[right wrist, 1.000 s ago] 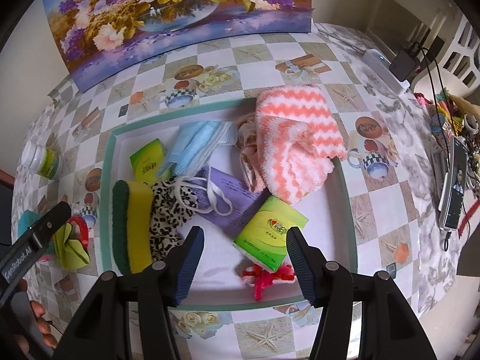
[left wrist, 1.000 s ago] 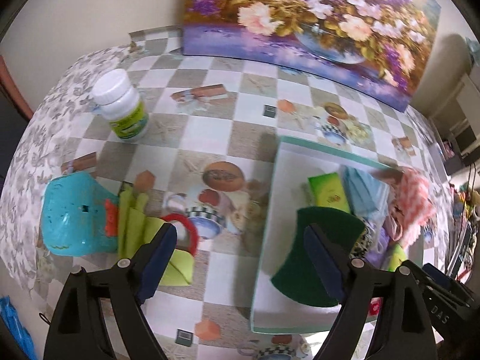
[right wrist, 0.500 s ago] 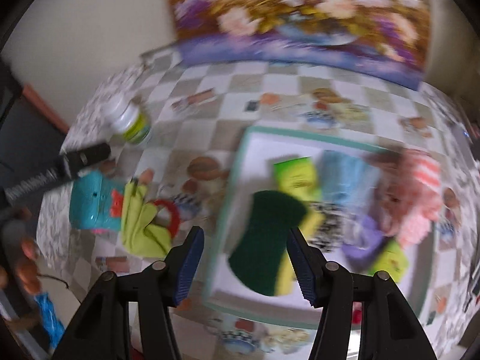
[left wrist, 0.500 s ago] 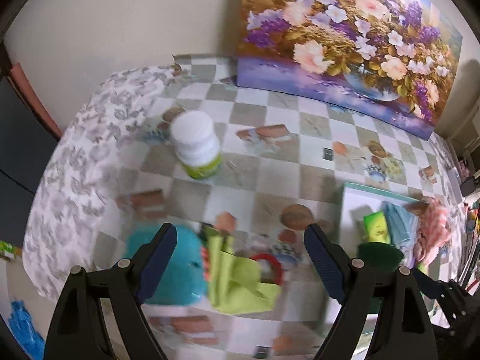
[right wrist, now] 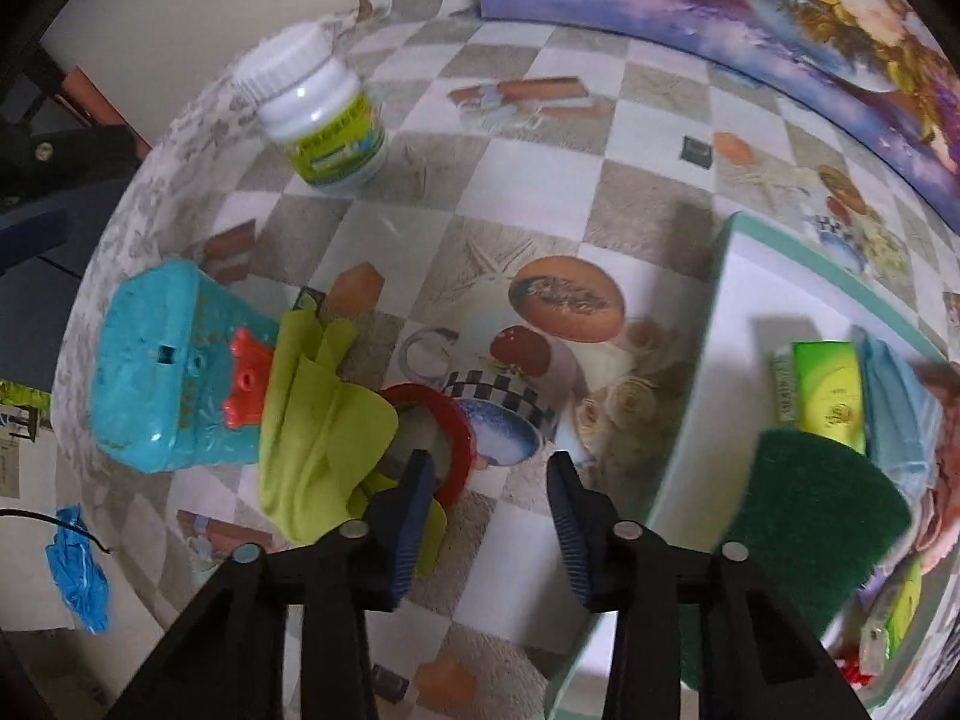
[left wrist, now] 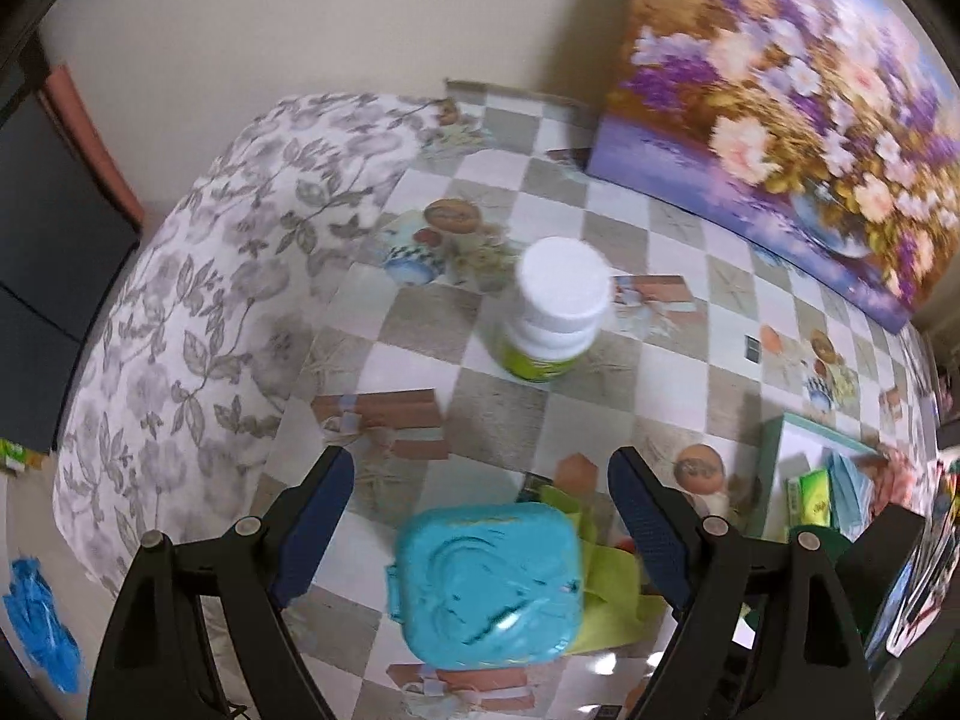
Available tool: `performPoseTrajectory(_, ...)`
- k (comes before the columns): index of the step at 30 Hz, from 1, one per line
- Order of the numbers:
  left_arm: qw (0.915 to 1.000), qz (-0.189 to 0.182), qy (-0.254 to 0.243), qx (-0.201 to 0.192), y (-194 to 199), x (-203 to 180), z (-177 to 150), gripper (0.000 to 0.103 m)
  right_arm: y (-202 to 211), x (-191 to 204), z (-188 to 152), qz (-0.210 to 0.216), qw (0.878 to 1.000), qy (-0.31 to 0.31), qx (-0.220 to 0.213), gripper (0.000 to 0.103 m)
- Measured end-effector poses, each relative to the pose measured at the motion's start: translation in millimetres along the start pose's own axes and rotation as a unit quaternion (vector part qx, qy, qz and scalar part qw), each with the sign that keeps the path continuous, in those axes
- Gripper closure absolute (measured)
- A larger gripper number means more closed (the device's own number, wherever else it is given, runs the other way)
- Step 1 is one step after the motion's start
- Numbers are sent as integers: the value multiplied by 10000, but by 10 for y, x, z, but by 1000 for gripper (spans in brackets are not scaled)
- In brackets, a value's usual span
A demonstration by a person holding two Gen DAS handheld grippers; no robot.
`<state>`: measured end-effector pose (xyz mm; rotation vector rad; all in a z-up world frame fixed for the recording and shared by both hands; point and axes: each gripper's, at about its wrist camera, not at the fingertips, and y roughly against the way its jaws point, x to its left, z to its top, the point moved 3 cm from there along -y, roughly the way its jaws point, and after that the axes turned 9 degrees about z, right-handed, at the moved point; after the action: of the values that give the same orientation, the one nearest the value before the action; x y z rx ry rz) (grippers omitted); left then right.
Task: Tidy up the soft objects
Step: 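Grasp the red ring with the right gripper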
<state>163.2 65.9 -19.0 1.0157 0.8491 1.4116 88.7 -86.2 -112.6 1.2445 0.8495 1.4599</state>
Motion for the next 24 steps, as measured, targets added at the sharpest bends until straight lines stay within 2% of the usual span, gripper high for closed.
performPoseTrajectory(5,9996,-77,267,54,-68,171,-63,16,-147,70,37,-21,9999,79,68,75)
performPoseTrajectory(9,9992,-84,395,-25,-14,260,-151,16,-237,64,73,16,10000,24,34,92)
performPoseTrajectory(13,9981,-75,586,-158,110,334,-314,16,-178,21,77,74,9999,-54,-55,92)
performPoseTrajectory(18,9970,-124,697,-305,268,282,-552,16,82,-89,32,29,9995,-131,-294,92)
performPoseTrajectory(24,9982,-245,473,-294,311,49,-921,16,421,-249,-42,-217,9980,-155,-577,92)
